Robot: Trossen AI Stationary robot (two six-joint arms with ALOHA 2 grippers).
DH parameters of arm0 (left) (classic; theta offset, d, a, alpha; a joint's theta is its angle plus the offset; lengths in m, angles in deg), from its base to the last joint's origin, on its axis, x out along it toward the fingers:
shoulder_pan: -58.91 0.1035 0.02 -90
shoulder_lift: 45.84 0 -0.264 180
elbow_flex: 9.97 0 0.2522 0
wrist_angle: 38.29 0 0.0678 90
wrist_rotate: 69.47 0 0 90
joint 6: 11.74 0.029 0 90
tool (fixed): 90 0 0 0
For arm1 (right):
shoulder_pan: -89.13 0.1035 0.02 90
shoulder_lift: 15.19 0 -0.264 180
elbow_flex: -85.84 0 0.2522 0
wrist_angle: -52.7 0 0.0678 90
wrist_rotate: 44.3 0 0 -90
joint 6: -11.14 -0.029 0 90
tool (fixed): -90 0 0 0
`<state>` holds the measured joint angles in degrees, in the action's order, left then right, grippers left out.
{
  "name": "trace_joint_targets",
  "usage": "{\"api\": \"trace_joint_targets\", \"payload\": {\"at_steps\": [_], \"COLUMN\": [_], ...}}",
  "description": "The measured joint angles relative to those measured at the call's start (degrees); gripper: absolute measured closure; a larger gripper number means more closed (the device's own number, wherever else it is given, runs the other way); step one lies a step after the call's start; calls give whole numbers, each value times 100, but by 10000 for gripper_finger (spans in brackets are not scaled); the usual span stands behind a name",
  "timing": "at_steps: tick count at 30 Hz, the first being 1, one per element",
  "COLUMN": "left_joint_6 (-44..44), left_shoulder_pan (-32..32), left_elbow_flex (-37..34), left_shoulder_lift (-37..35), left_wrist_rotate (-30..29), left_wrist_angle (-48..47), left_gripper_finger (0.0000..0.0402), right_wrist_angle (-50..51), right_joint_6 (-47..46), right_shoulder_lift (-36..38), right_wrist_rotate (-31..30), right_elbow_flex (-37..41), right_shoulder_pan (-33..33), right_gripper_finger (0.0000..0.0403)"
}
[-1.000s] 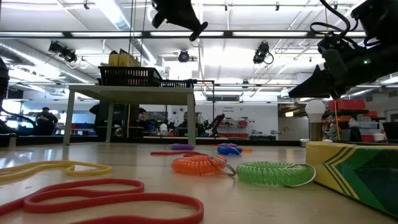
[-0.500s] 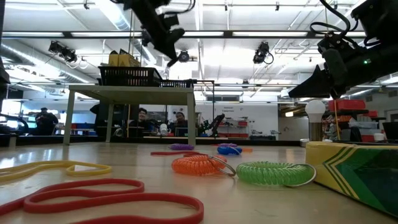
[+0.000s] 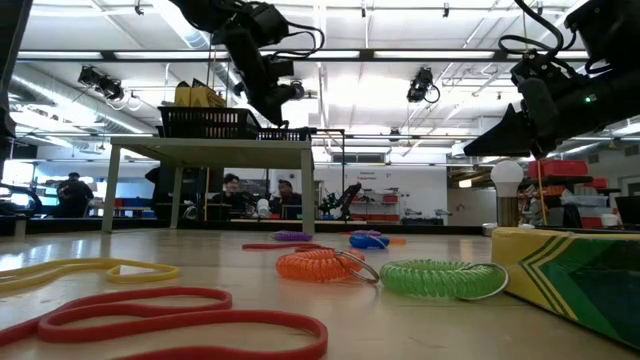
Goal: Pick & Place Office Desk Supplies
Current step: Put the black spring keychain into the top right black bin bin, then put the orange rubber band into the top left black bin on the shelf
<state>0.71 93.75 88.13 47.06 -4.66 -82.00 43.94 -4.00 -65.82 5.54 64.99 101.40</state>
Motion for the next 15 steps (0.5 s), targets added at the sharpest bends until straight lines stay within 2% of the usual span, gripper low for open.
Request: {"api": "trace_joint_targets", "payload": {"at_steps": [4, 8, 12, 15], "left_joint_6": [144, 451, 246, -13], "left_shoulder_pan": [-33, -209, -572, -1038], "left_elbow_flex": [79, 611, 1179, 1019], "left_shoulder_lift": [-7, -75, -190, -468], "left_wrist_rotate": [-54, -308, -226, 3], "left_wrist_angle": [-66, -360, -903, -1005], "left_gripper_finger": [278, 263, 273, 303], "right_wrist_angle": [-1, -2, -3, -7], "right_joint_6": [3, 3, 3, 13], "right_shoulder_lift": [0, 0, 0, 0], "right_wrist_rotate": [0, 0, 0, 0], "right_elbow_flex": [0, 0, 0, 0], "right_shoulder_pan": [0, 2, 1, 2], "right_gripper_finger": [392, 392, 392, 392]}}
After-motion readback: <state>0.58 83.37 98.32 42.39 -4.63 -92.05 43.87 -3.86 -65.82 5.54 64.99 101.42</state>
